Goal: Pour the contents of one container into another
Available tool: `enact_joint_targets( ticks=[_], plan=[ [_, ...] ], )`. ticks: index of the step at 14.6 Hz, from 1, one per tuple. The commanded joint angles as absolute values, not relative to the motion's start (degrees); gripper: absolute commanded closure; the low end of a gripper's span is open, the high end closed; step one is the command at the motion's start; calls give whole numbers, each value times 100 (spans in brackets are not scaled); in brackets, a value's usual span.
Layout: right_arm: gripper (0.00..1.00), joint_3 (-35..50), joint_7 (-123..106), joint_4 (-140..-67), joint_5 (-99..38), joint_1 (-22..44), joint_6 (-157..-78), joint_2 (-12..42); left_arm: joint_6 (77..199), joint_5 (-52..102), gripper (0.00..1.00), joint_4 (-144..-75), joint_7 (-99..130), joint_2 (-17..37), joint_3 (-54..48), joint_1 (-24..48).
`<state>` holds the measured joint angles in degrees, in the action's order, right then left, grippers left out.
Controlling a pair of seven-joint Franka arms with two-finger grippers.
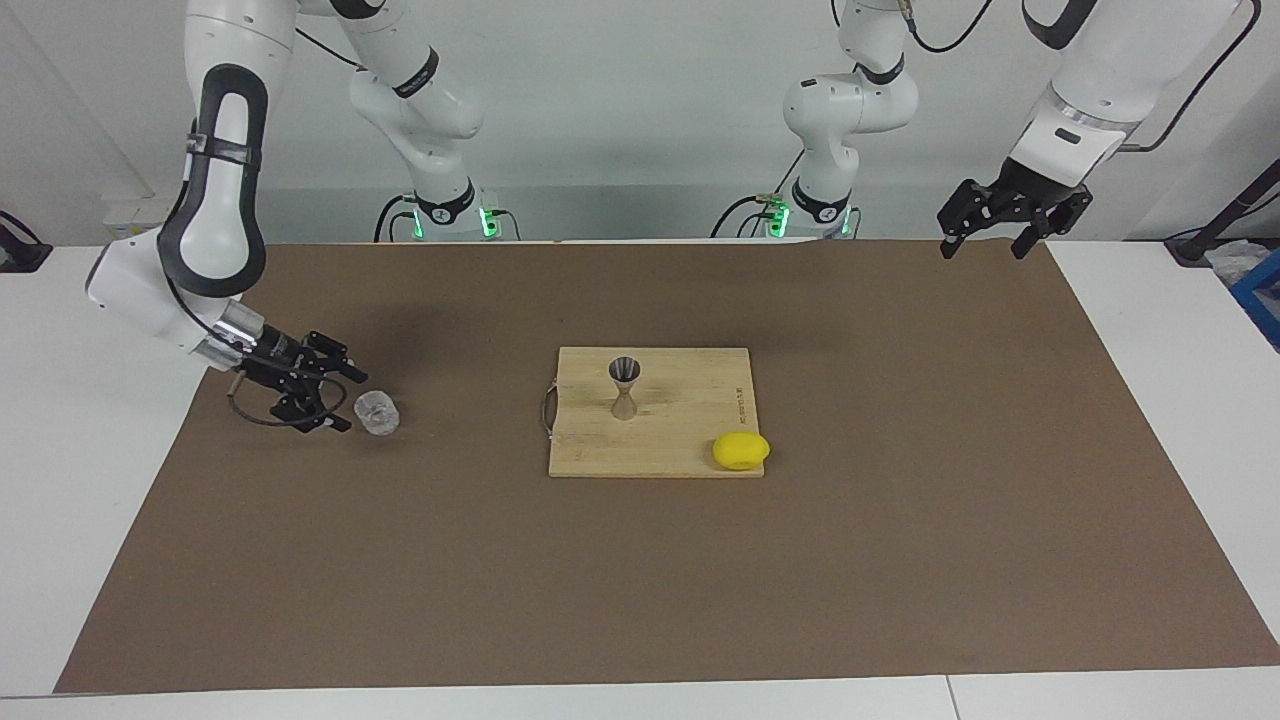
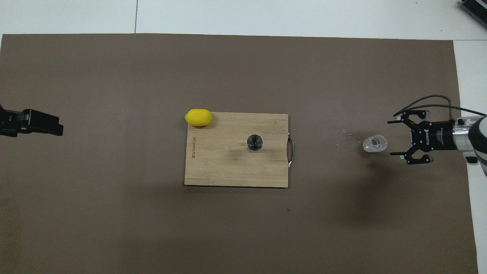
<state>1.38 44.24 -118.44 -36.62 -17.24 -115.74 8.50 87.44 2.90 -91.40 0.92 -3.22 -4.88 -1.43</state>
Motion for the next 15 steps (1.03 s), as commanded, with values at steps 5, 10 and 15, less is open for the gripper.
enact_joint_targets(
  ticks=[5,10,15],
  plan=[
    [1,185,3501,-11927,-1620,-397,-11628,220,8666,185,0,-9211,26,-448,-545,-220],
    [1,202,2393,-11085,-133,87,-11067,105,8666,185,0,-9211,26,-448,-545,-220],
    [0,211,1539,-9968,167,211,-10328,167,8666,185,0,-9211,26,-448,-545,-220]
  ],
)
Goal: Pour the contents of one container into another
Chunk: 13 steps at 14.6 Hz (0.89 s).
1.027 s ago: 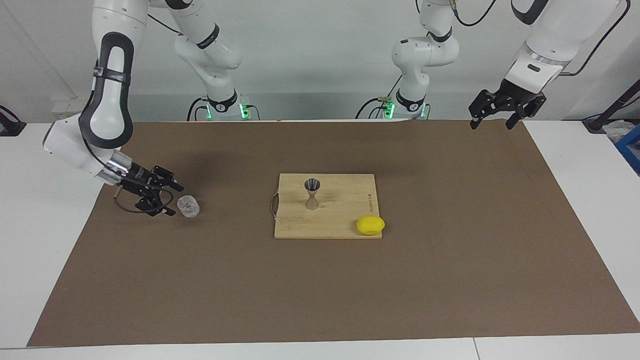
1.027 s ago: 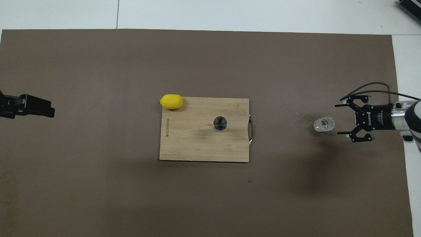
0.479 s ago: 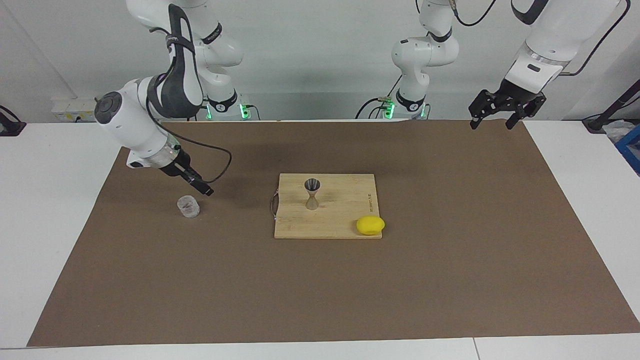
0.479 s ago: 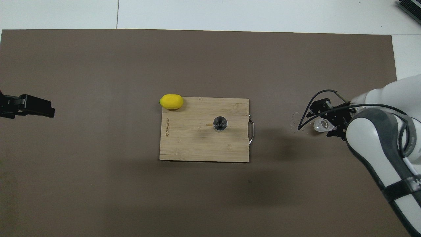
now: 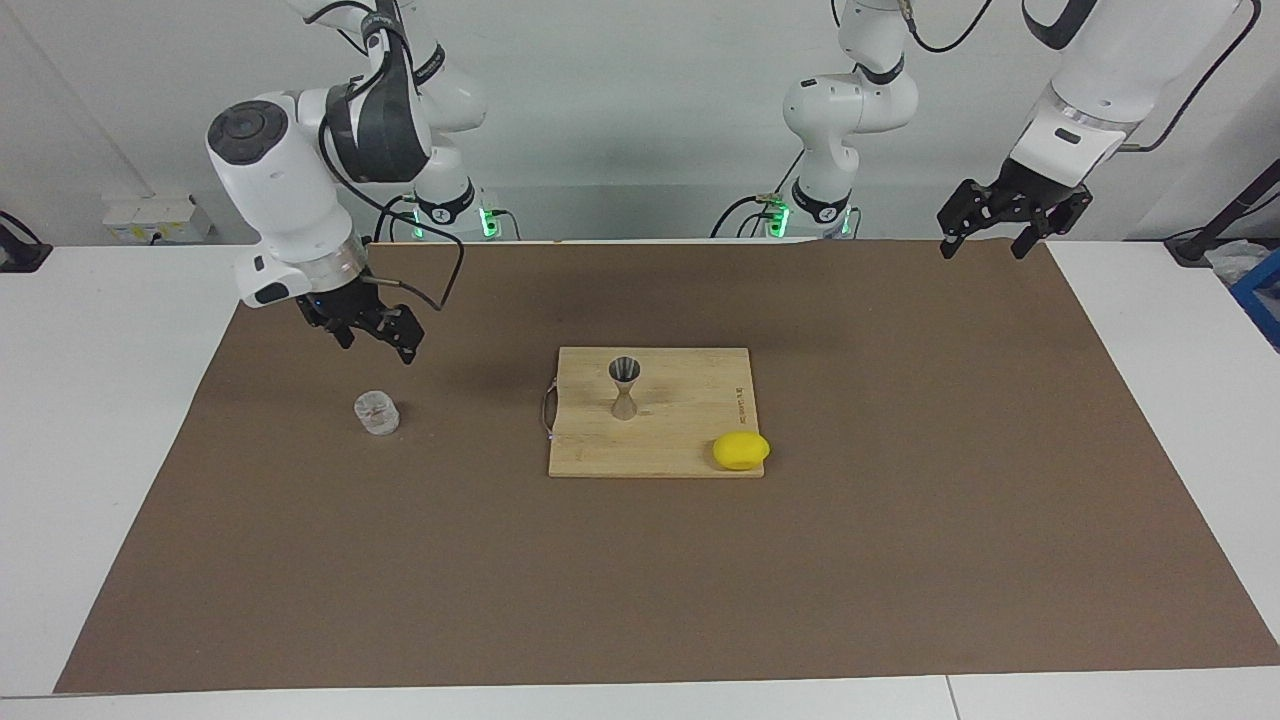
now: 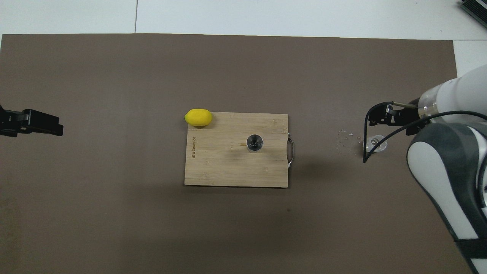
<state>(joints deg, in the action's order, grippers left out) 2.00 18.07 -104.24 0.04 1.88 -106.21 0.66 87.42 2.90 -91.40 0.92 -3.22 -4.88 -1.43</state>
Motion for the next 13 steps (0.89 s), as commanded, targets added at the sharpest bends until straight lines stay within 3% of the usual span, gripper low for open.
enact_joint_targets(
  ticks=[1,7,13],
  plan=[
    [0,211,1442,-9836,167,202,-10249,150,8666,185,0,-9211,26,-448,-545,-220],
    [0,228,967,-9457,158,211,-9475,-105,8666,185,0,-9211,26,-448,-545,-220],
    [0,211,958,-9492,70,123,-9571,-158,8666,185,0,-9211,26,-448,-545,-220]
  ],
)
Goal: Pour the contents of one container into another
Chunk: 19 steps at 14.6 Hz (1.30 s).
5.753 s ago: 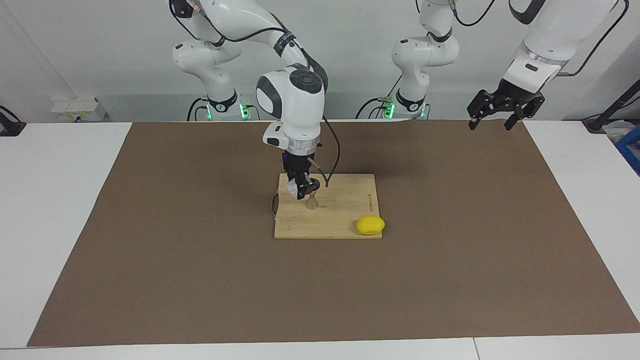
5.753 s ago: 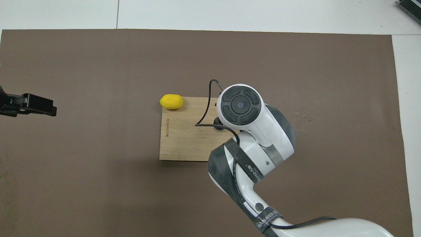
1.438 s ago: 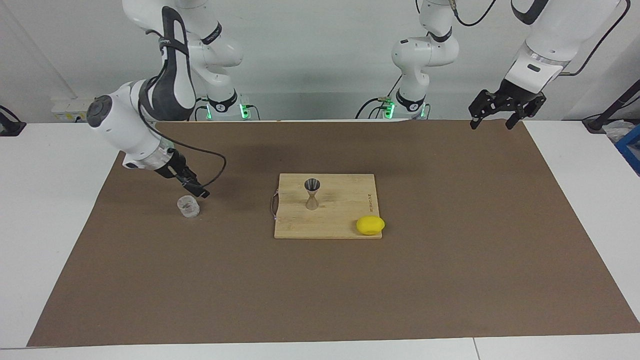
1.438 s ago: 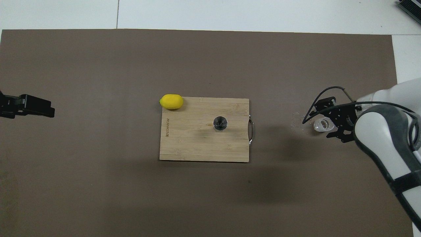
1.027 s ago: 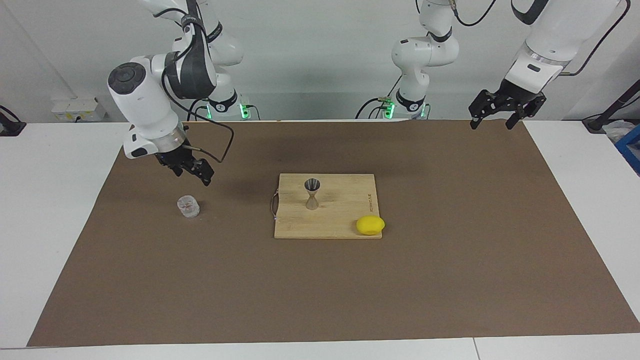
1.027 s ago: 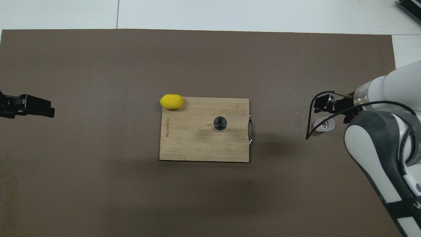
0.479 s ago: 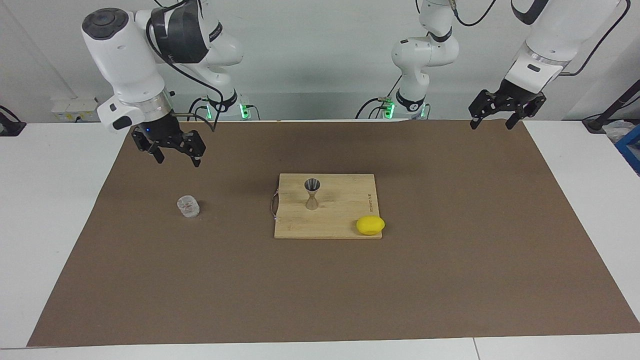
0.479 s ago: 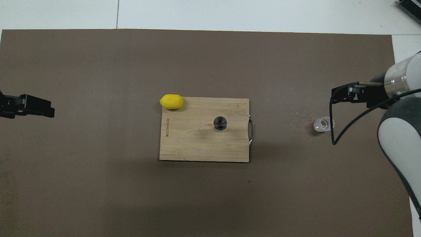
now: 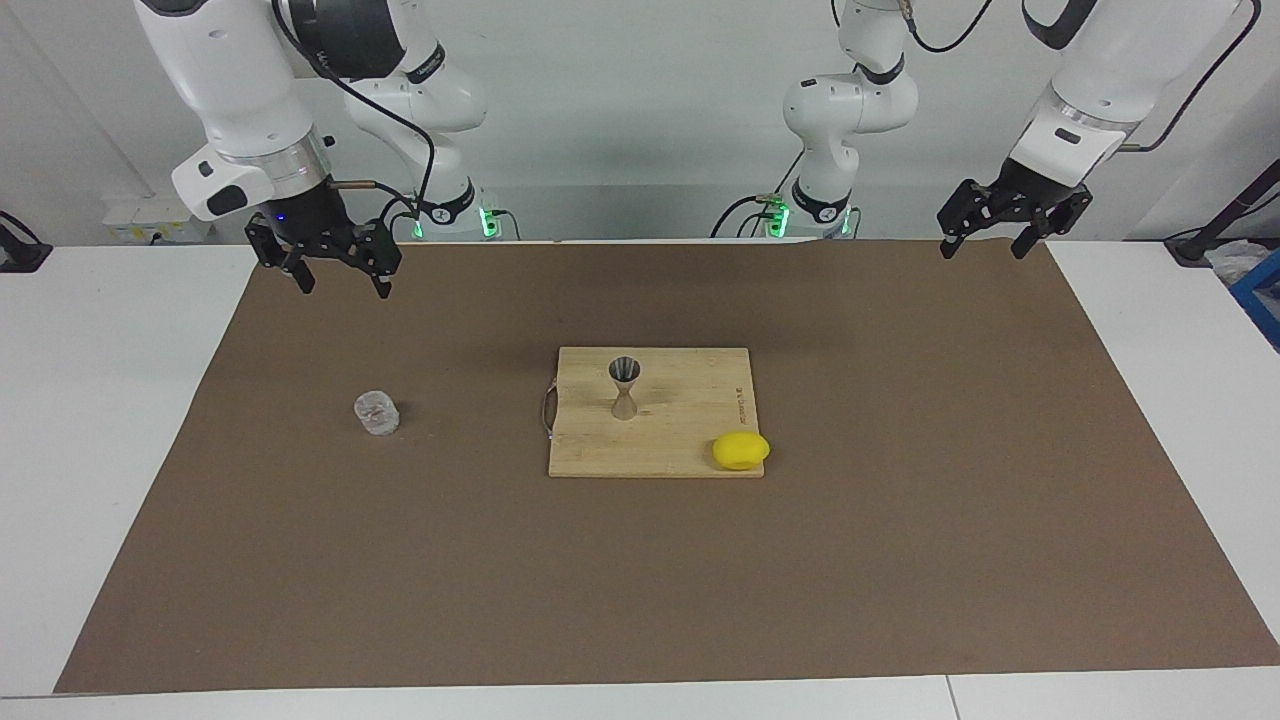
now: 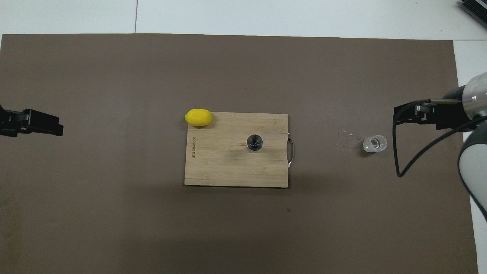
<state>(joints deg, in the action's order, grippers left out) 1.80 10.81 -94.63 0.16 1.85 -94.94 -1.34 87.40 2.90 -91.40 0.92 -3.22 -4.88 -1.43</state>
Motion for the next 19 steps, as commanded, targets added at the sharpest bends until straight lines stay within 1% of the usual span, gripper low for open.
enact_joint_targets(
  ticks=[1,7,10,19],
  plan=[
    [0,202,932,-9492,70,149,-9563,-158,8666,185,0,-9211,26,-448,-545,-211],
    [0,211,722,-9562,88,167,-9308,-211,8666,185,0,-9211,26,-448,-545,-220],
    [0,211,642,-9694,88,158,-9316,-281,8666,185,0,-9211,26,-448,-545,-220],
    [0,211,642,-9694,79,167,-9352,-281,8666,185,0,-9211,26,-448,-545,-220]
  ],
)
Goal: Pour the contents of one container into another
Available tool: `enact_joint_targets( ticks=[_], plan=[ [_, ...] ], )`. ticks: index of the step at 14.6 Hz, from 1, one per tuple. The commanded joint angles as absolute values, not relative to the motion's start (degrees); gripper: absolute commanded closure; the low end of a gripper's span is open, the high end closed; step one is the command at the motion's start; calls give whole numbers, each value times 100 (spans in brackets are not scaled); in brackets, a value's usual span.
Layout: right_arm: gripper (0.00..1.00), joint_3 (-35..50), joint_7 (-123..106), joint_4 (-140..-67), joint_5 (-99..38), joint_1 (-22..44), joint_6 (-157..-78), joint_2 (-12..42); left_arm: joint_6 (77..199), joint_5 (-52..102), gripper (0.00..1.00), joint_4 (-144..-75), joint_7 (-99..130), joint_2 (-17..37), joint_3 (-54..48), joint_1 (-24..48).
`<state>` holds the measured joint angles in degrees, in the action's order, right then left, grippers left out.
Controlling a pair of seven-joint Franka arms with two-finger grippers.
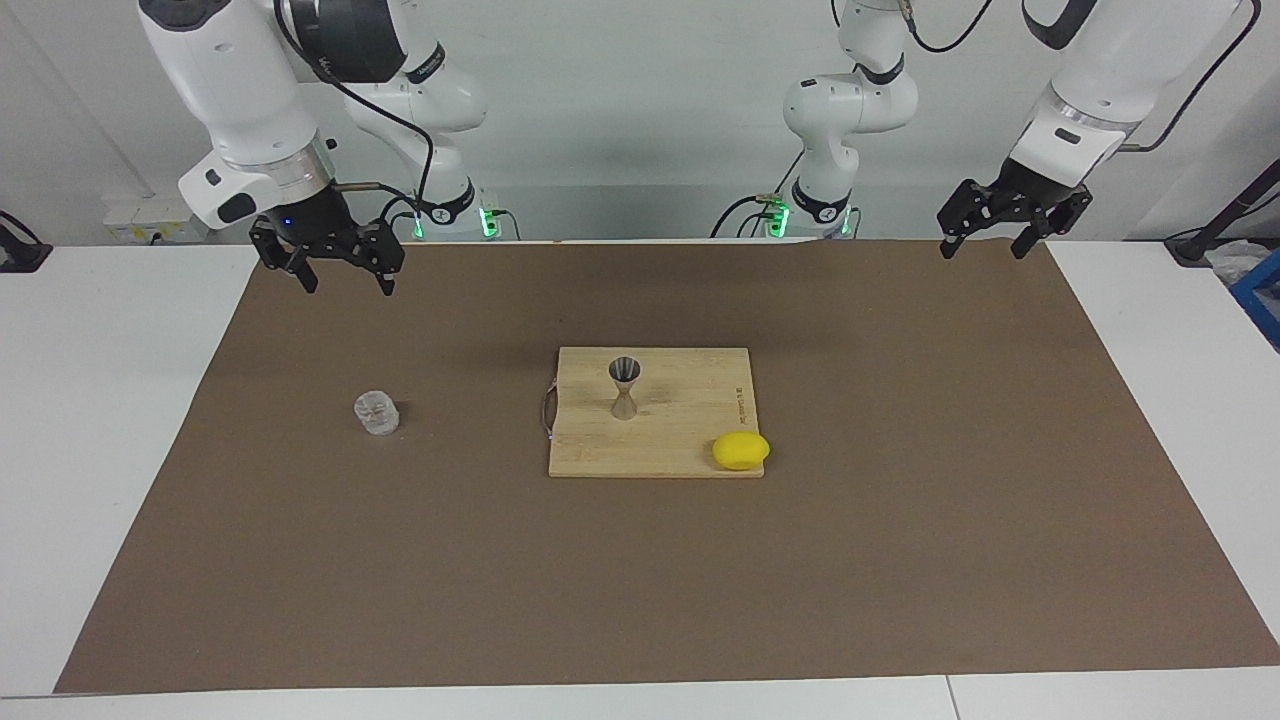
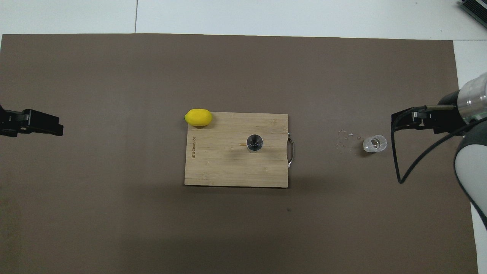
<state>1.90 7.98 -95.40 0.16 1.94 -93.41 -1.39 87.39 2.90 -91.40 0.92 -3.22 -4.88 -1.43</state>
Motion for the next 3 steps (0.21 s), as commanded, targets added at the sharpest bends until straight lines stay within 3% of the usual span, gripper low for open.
enact_joint_targets(
  ticks=[1,3],
  plan=[
    [0,211,642,-9694,79,167,-9352,-281,8666,185,0,-9211,26,-448,-545,-220],
    [0,211,642,-9694,88,167,-9352,-281,8666,185,0,-9211,26,-448,-545,-220]
  ],
)
